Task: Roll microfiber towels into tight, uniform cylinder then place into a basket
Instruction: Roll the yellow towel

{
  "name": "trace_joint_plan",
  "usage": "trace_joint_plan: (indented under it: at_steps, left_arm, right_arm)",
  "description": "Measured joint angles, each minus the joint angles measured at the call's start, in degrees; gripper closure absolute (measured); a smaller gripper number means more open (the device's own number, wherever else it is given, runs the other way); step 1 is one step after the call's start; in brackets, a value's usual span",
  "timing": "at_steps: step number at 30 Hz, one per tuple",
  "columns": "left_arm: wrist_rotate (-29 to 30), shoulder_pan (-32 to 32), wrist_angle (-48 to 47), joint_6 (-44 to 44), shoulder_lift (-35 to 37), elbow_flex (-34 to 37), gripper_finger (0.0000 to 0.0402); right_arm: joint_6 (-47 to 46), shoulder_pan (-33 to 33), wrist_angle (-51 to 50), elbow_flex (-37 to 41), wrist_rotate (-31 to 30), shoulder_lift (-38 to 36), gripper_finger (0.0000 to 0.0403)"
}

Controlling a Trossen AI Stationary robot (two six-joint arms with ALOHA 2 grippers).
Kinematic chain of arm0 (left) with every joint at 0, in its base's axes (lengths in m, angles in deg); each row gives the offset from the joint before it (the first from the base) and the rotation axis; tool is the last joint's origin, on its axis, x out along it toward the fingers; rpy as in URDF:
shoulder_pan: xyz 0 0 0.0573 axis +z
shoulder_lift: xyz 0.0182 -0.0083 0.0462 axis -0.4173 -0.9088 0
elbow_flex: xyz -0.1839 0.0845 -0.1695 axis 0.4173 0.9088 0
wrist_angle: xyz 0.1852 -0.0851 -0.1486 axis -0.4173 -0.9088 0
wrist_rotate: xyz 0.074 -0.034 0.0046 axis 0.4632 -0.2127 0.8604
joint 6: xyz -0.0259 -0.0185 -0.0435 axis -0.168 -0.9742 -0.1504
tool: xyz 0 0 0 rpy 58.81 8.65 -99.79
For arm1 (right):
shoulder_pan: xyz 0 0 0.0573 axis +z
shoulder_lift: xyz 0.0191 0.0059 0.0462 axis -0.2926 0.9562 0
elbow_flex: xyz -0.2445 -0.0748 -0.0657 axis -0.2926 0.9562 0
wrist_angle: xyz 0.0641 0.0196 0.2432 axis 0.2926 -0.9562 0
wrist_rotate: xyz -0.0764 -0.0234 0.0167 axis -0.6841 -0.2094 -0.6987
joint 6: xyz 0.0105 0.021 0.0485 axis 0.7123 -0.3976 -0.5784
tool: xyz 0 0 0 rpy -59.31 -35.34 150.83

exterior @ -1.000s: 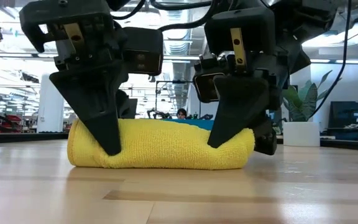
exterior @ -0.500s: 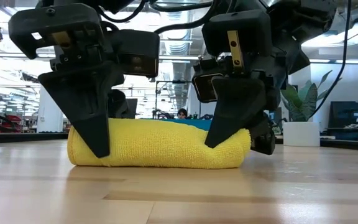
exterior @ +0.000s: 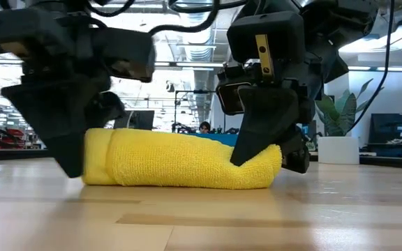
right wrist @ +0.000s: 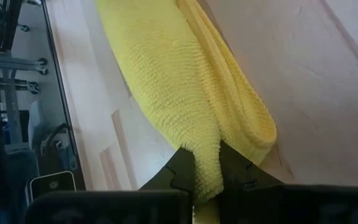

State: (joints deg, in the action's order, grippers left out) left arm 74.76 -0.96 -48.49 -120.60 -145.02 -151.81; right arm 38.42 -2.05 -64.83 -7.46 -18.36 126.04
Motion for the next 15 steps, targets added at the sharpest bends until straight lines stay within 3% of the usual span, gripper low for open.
trace_joint_plan:
  at_steps: [8, 15]
  left_arm:
    - [3.13, -2.56, -2.09, -2.48, 1.6, 0.02, 0.0244]
    - [11.21, -5.79, -4.24, -3.63, 6.28, -0.07, 0.0244]
  right_arm:
    - [0.01, 0.11, 0.06, 0.02, 0.0, 0.0, 0.0351]
    - [0.03, 0.11, -0.01, 0.02, 0.03, 0.0, 0.0351]
